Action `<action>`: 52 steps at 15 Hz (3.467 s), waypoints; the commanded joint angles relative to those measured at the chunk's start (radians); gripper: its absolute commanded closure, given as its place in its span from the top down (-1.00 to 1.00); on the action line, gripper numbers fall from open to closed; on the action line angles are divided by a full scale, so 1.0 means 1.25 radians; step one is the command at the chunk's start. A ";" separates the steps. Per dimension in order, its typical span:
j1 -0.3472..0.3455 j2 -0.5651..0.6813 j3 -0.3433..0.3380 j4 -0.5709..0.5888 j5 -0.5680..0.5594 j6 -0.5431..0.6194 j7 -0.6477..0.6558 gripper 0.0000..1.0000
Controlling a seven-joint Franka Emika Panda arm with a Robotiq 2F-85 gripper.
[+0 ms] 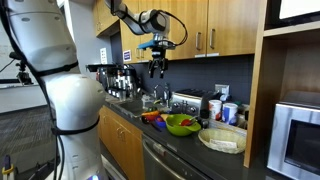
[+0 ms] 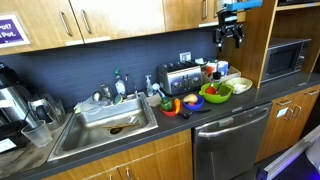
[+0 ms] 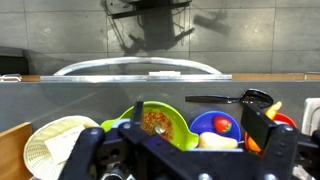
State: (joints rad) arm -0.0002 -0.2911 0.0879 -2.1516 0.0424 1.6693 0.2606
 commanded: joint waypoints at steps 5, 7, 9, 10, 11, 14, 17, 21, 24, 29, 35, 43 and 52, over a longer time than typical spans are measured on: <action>0.046 0.184 0.013 0.075 0.001 0.152 -0.061 1.00; 0.055 0.217 0.015 0.086 -0.007 0.188 -0.076 1.00; 0.063 0.255 0.017 0.102 -0.021 0.215 -0.088 1.00; 0.067 0.276 0.019 0.111 -0.033 0.226 -0.088 1.00; 0.071 0.293 0.020 0.120 -0.042 0.230 -0.089 1.00; 0.086 0.350 0.023 0.148 -0.074 0.235 -0.078 1.00; 0.106 0.394 0.025 0.173 -0.148 0.223 -0.117 1.00; 0.124 0.424 0.026 0.187 -0.231 0.230 -0.180 1.00; 0.127 0.429 0.033 0.189 -0.261 0.237 -0.273 1.00; 0.121 0.435 0.052 0.192 -0.269 0.235 -0.477 1.00; 0.114 0.437 0.069 0.185 -0.280 0.247 -0.719 1.00; 0.122 0.487 0.065 0.226 -0.342 0.255 -0.922 1.00; 0.120 0.484 0.065 0.210 -0.332 0.261 -0.908 1.00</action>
State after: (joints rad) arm 0.1506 0.3135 0.1663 -1.8919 -0.3729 1.9982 -0.8750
